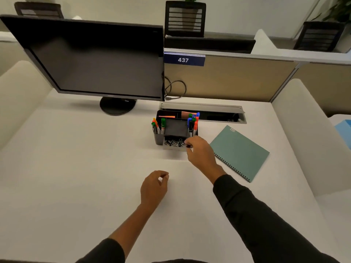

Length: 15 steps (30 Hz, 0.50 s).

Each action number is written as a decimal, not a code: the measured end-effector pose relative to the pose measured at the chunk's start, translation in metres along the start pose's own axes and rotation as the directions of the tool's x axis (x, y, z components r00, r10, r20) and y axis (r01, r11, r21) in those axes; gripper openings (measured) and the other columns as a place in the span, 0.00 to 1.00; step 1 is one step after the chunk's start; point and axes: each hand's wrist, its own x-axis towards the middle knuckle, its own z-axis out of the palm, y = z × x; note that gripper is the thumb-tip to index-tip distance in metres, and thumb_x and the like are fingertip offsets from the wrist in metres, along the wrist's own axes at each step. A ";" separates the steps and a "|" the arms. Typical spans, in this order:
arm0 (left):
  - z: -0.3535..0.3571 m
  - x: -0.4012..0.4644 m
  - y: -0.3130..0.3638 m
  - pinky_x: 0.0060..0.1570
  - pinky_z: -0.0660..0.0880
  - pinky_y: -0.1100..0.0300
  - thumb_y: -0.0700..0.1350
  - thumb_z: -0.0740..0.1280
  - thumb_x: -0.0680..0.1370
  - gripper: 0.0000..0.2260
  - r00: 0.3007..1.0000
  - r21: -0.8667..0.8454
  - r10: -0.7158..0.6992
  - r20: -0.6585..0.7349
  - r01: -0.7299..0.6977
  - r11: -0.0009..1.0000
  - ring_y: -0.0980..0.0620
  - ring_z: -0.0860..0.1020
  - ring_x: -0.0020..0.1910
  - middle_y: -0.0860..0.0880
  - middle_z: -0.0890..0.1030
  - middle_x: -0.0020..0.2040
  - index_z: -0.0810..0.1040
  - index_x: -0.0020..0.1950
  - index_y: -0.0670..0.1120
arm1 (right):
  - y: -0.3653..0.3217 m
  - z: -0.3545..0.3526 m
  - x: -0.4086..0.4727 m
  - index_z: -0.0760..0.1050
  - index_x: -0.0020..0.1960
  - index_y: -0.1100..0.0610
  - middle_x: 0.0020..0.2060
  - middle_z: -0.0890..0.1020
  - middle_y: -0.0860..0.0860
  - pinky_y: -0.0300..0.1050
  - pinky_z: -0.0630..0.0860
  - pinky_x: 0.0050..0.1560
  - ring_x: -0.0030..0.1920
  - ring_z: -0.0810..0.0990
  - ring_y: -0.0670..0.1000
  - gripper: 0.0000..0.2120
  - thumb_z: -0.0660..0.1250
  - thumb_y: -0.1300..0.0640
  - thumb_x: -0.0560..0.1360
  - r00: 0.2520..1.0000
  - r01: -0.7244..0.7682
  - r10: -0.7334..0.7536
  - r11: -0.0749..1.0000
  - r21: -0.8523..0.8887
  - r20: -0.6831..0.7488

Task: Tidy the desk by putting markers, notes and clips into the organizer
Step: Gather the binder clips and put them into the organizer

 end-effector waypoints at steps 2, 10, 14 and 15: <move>0.002 -0.008 -0.001 0.40 0.75 0.68 0.48 0.71 0.80 0.04 0.998 -0.073 -0.049 0.041 0.052 0.996 0.61 0.80 0.37 0.63 0.84 0.48 0.84 0.52 0.56 | -0.008 0.003 0.015 0.82 0.59 0.59 0.54 0.84 0.55 0.48 0.79 0.56 0.54 0.81 0.55 0.10 0.70 0.64 0.78 1.000 0.015 -0.014 0.999 -0.028 0.013; 0.008 -0.026 0.016 0.38 0.78 0.66 0.48 0.71 0.80 0.06 0.937 -0.433 -0.284 0.203 0.346 0.832 0.54 0.82 0.38 0.55 0.85 0.49 0.84 0.54 0.58 | -0.018 0.021 0.043 0.81 0.62 0.55 0.57 0.84 0.53 0.51 0.81 0.56 0.58 0.80 0.55 0.13 0.70 0.63 0.78 0.990 0.051 -0.034 0.990 -0.129 0.135; 0.006 -0.018 0.036 0.36 0.76 0.69 0.49 0.70 0.81 0.07 0.900 -0.523 -0.346 0.265 0.436 0.733 0.54 0.81 0.44 0.55 0.83 0.53 0.83 0.58 0.57 | -0.017 0.027 0.042 0.82 0.62 0.56 0.58 0.84 0.53 0.50 0.80 0.56 0.58 0.80 0.55 0.13 0.70 0.62 0.78 0.990 0.050 -0.033 0.991 -0.121 0.137; 0.006 -0.014 0.040 0.40 0.78 0.66 0.49 0.70 0.81 0.08 0.896 -0.544 -0.348 0.276 0.445 0.712 0.54 0.81 0.47 0.54 0.83 0.53 0.82 0.58 0.57 | -0.016 0.027 0.041 0.82 0.62 0.56 0.58 0.85 0.53 0.49 0.79 0.56 0.58 0.81 0.55 0.12 0.71 0.62 0.78 0.992 0.050 -0.035 0.992 -0.113 0.125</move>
